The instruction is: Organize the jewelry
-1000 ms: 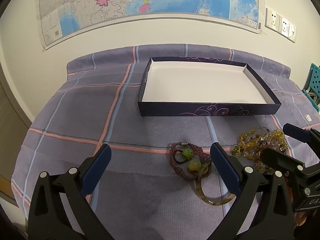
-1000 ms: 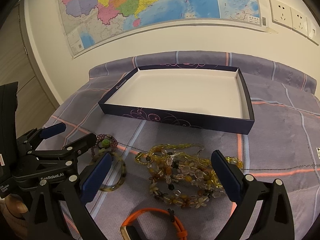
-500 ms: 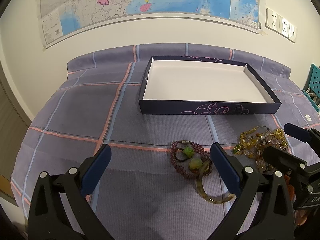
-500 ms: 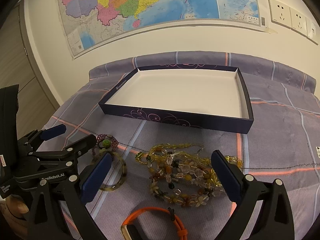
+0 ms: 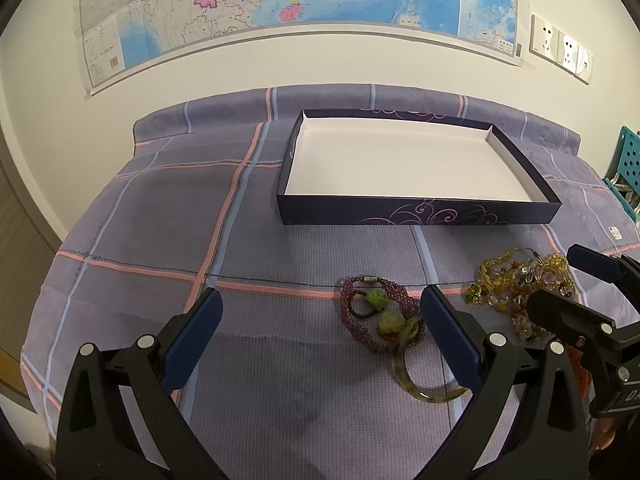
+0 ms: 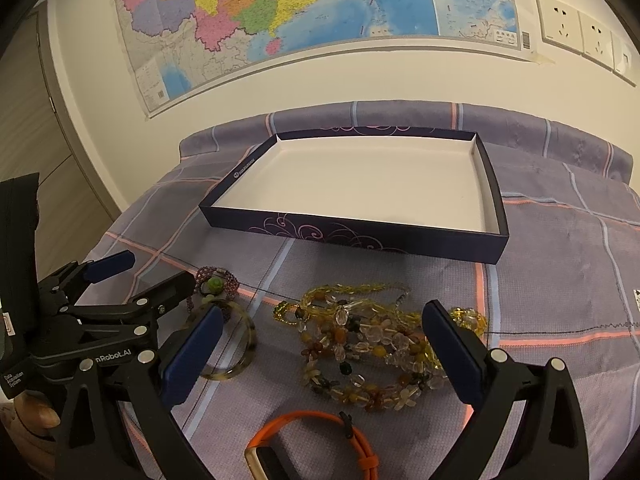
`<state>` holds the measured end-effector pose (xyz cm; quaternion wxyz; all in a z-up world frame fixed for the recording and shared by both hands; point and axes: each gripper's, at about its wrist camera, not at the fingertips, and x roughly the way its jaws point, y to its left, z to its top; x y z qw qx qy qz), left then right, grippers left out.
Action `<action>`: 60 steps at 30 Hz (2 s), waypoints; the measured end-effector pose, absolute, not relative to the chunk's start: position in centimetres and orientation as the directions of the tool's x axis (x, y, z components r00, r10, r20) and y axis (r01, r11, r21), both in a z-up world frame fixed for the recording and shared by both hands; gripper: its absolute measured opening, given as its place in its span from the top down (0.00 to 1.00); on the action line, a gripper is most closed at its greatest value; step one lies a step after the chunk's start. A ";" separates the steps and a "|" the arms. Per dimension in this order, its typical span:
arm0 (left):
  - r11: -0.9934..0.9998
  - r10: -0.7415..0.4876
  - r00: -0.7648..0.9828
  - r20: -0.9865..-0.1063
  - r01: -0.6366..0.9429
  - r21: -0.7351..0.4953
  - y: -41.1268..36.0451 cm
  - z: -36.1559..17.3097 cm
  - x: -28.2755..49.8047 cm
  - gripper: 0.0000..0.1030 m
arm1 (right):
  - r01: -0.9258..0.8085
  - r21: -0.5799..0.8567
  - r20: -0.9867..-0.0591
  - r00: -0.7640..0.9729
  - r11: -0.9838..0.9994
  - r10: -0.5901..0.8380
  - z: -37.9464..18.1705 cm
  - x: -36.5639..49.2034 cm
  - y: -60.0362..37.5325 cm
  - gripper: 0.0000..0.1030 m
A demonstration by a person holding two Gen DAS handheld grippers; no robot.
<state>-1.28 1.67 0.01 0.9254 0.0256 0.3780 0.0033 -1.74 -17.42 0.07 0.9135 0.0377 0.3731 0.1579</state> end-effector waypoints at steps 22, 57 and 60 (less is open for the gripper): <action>0.999 -0.004 0.702 -0.712 0.029 0.022 1.9 -0.6 -1.4 0.05 | -0.267 0.189 -0.670 0.668 0.945 0.323 0.2 -2.1 -17.7 0.06; 0.942 -0.278 0.555 -0.784 0.316 -0.110 1.0 -3.1 -2.6 0.23 | -0.366 0.214 -0.779 0.495 0.906 0.384 -2.3 -6.6 -21.2 0.89; 0.940 -0.285 0.550 -0.785 0.322 -0.115 0.9 -3.1 -2.5 0.34 | -0.410 0.166 -0.781 0.500 0.897 0.373 -2.2 -6.2 -20.4 0.91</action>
